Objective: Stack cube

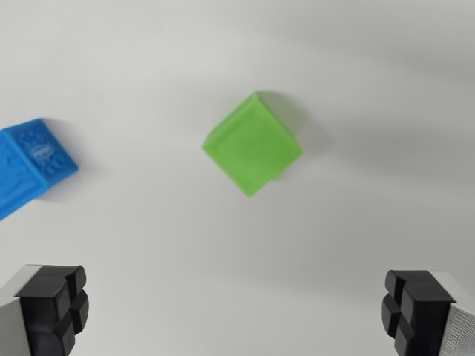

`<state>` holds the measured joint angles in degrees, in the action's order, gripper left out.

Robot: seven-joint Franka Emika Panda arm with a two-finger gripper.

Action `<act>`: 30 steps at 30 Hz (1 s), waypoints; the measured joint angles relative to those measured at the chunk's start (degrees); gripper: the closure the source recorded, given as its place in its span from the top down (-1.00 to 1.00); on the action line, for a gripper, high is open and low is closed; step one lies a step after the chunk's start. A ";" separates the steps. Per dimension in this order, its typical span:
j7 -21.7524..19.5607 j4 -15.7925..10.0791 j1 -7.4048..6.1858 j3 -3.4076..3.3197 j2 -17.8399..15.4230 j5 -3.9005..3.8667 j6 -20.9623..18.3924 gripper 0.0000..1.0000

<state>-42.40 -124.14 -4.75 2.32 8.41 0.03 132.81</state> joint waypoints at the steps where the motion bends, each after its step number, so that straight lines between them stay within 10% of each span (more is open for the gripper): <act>1: 0.14 -0.25 -0.22 0.17 0.14 -0.05 0.35 1.00; 30: 3.47 -3.34 -6.53 4.17 6.14 -2.26 9.06 1.00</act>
<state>-38.93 -127.47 -11.28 6.48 14.56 -2.24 141.88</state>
